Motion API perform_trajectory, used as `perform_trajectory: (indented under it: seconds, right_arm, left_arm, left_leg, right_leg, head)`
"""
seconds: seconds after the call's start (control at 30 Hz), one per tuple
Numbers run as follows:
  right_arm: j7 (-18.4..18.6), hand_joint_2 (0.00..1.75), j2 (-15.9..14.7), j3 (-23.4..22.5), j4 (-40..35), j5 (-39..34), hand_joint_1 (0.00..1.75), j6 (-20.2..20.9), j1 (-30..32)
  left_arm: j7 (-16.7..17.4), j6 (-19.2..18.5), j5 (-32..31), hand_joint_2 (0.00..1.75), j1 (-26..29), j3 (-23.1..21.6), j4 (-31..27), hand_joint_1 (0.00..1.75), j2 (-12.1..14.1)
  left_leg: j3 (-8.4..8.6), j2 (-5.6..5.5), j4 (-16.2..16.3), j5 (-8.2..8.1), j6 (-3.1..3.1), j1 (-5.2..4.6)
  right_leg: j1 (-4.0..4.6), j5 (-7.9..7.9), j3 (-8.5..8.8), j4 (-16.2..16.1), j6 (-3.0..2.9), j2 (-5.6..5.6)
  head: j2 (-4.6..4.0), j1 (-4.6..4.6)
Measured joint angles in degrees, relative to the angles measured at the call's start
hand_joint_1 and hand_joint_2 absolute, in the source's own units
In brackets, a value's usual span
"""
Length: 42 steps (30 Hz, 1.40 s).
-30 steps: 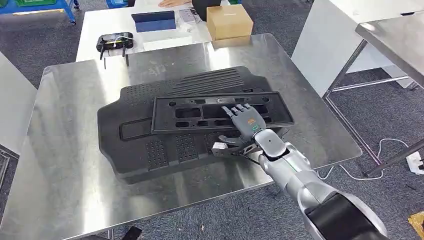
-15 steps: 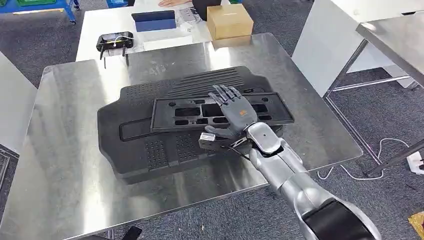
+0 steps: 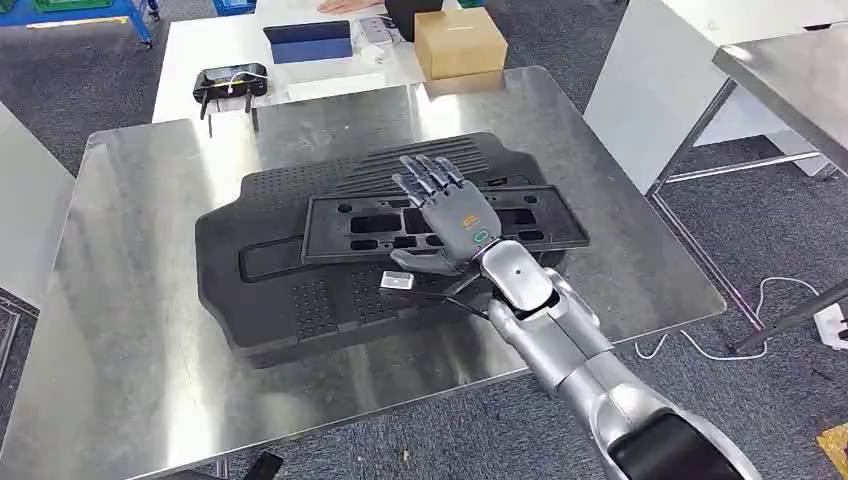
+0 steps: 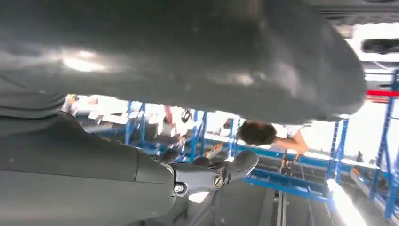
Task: Take the parts from the cabinet and place them on the table.
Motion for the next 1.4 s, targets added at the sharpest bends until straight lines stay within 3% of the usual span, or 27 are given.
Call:
perform_trajectory:
  seconds: [0.03, 0.17, 0.23, 0.4, 0.6, 0.8, 1.03, 1.2, 1.4]
  right_arm:
    - [-1.29, 0.0, 0.02, -0.11, -1.04, -3.05, 0.0, 0.55, 0.58]
    - [-10.56, 0.0, 0.88, -2.6, -10.2, -30.78, 0.0, 6.63, 5.88]
    - [-13.42, 0.0, 1.49, -3.98, -16.31, -41.31, 0.0, 8.85, 8.83]
    - [-14.59, 0.0, 1.75, -5.2, -23.66, -45.79, 0.0, 10.14, 11.85]
    - [-20.19, 0.0, 2.19, -6.14, -34.74, -62.56, 0.0, 13.72, 18.76]
    - [-21.2, 0.0, 2.19, -6.12, -40.76, -65.92, 0.0, 15.43, 22.29]
    - [-26.73, 0.0, 1.97, -7.15, -50.25, -83.51, 0.0, 26.89, 31.73]
    - [-32.12, 0.0, 0.18, -7.63, -58.09, -79.18, 0.0, 31.06, 40.3]
    - [-33.79, 0.0, -0.92, -9.51, -62.93, -75.33, 0.0, 29.64, 49.28]
  left_arm:
    - [-0.09, 0.0, 0.06, 0.0, 0.01, -0.07, 0.0, 0.0, 0.0]
    - [-0.72, 0.18, 1.31, 0.0, 0.42, -0.2, 0.0, 0.0, 0.02]
    - [-1.11, 0.28, 1.84, 0.0, 0.8, -0.2, 0.0, 0.0, 0.07]
    - [-1.27, 0.33, 1.99, 0.0, 1.17, -0.2, 0.0, 0.0, 0.13]
    - [-1.81, 1.42, 3.23, 0.0, 2.17, -0.13, 0.0, 0.0, 0.46]
    - [-2.01, 1.62, 3.8, 0.0, 2.43, 0.04, 0.0, 0.0, 0.63]
    - [-3.61, 3.13, 5.44, 0.0, 3.94, 0.83, 0.0, 0.0, 0.92]
    - [-3.96, 3.85, 6.16, 0.0, 5.15, 1.86, 0.0, 0.0, 1.27]
    - [-4.22, 4.44, 7.17, 0.0, 5.57, 3.1, 0.0, 0.0, 1.4]
  left_leg:
    - [0.0, -0.01, 0.0, 0.0, 0.0, 0.0]
    - [-0.04, -0.02, 0.0, -0.02, -0.01, 0.01]
    - [-0.06, -0.02, -0.01, -0.03, -0.01, 0.01]
    - [-0.07, -0.02, -0.02, -0.03, 0.0, 0.01]
    - [-0.07, -0.02, -0.02, -0.03, 0.0, -0.01]
    - [-0.08, -0.02, -0.02, -0.04, 0.01, -0.02]
    - [-0.08, -0.04, -0.02, -0.09, -0.01, 0.0]
    - [-0.09, -0.06, -0.03, -0.18, -0.04, -0.01]
    - [-0.07, -0.04, -0.05, -0.29, -0.02, -0.01]
  right_leg:
    - [0.0, 0.0, 0.0, 0.0, 0.0, 0.0]
    - [0.01, -0.01, -0.02, 0.0, 0.0, -0.01]
    - [0.0, -0.03, -0.07, 0.0, -0.02, -0.01]
    - [0.0, -0.04, -0.08, -0.01, -0.03, -0.01]
    - [0.0, -0.03, -0.07, -0.01, -0.03, -0.02]
    - [-0.01, -0.04, -0.1, -0.02, -0.03, -0.02]
    - [-0.01, -0.07, -0.12, -0.03, -0.04, -0.03]
    - [-0.02, -0.14, -0.69, -0.06, -0.08, -0.04]
    - [-0.01, -0.26, -0.64, -0.07, 0.02, -0.03]
  head:
    - [0.0, 0.0]
    - [0.0, 0.0]
    - [0.0, 0.0]
    - [0.0, -0.02]
    - [0.0, 0.0]
    - [0.0, 0.0]
    - [0.0, 0.0]
    - [0.0, 0.02]
    - [0.0, 0.0]
